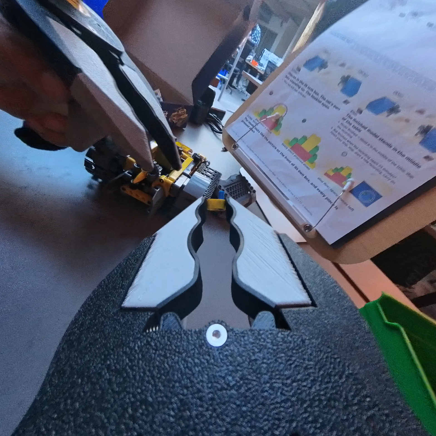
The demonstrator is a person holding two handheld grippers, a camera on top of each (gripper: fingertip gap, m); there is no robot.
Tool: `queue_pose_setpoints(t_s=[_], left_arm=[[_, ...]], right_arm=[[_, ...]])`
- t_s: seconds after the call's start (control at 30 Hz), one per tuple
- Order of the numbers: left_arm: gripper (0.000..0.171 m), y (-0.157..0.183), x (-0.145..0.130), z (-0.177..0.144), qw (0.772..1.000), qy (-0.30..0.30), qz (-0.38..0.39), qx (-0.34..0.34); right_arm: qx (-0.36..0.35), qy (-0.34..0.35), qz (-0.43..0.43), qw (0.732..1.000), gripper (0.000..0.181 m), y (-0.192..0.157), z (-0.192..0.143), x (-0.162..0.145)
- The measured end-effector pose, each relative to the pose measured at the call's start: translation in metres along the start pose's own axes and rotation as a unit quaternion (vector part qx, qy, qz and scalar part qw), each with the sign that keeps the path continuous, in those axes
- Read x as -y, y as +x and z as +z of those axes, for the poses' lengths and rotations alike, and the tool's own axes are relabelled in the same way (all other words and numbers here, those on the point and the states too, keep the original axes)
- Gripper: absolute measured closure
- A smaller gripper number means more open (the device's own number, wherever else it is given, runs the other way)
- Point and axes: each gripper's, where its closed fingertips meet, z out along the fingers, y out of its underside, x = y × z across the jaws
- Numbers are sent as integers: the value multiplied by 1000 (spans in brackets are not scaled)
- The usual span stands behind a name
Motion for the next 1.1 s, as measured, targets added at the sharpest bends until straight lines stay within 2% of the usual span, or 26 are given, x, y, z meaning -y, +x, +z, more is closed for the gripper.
queue_pose_setpoints(t_s=[0.17, 0.33, 0.47, 0.6, 0.8, 0.93, 1.1], left_arm=[[142, 0, 14, -17, 996, 55, -63, -23], [140, 4, 12, -20, 999, 36, -29, -6], [143, 19, 15, -19, 996, 50, -49, -54], [151, 27, 12, -16, 995, 42, -58, -74], [151, 25, 10, -14, 996, 42, -47, -65], [166, 20, 8, -13, 997, 43, -43, -55], [166, 21, 6, -11, 997, 45, -22, -50]], right_arm=[[-8, 7, -75, 997, 169, -18, 2, 16], [-9, 52, -101, 993, 169, -37, -3, 46], [-3, 66, -120, 991, 169, -48, -2, 54], [-12, 65, -123, 990, 169, -49, 0, 53], [-22, 52, -139, 989, 169, -47, -1, 48], [-18, 52, -144, 988, 169, -48, -2, 48], [-11, 49, -139, 989, 168, -49, -2, 45]])
